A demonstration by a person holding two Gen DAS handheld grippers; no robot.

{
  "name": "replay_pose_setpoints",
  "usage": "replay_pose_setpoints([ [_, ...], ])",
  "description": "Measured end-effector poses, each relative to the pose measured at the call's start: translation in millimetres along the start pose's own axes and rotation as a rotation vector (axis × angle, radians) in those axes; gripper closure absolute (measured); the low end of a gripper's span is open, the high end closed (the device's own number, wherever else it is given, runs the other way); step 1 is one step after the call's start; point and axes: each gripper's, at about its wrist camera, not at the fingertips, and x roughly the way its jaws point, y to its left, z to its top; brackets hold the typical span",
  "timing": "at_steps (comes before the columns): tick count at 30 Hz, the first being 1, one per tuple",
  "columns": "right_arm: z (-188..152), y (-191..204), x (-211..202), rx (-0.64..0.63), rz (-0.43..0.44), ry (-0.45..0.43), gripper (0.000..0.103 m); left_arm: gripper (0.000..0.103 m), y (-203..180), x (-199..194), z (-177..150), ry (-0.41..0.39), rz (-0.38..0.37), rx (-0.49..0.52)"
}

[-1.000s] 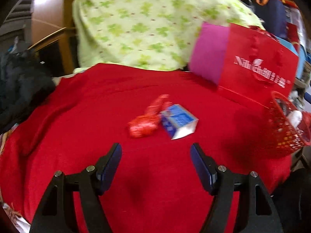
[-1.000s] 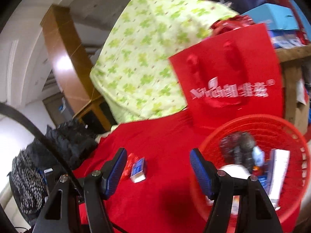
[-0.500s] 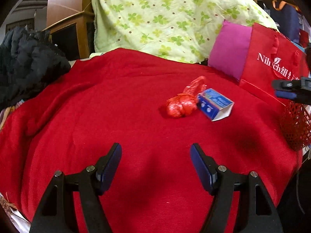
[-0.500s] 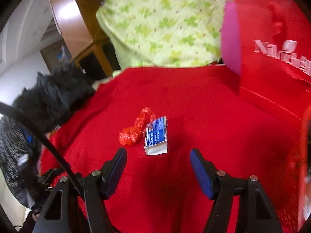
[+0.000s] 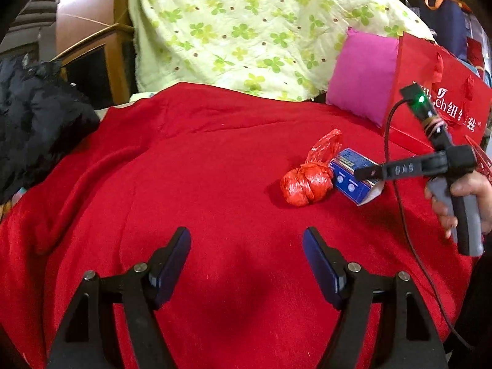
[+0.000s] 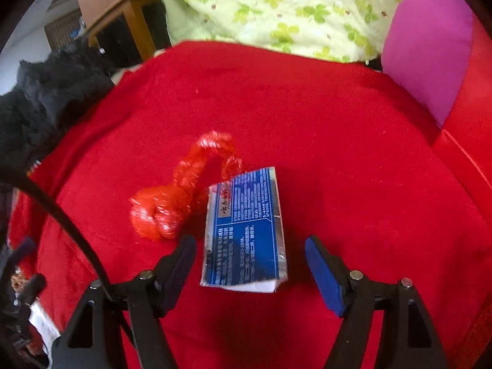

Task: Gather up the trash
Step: 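Grasp the red plastic bag with the left tool while the right grasps the blue medicine box, then lift the red bag and blue box off the cloth with both tools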

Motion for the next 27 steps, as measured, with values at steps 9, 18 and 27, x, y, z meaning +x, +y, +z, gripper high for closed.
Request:
replay_pose_setpoints([
  [9, -12.2, -3.8, 3.6, -0.030, -0.011, -0.038, 0.046, 0.026, -18.5, 49.4, 37.2, 0.023, -0.108, 0.101],
  [18, -50.6, -53.5, -52.9, 0.063, 0.047, -0.091, 0.046, 0.025, -46.6, 121.9, 69.4, 0.112, -0.318, 0.152],
  [27, -50.8, -77.8, -47.5, 0.151, 0.143, -0.079, 0.046, 0.036, -58.1, 151.6, 59.1, 0.200, -0.319, 0.112],
])
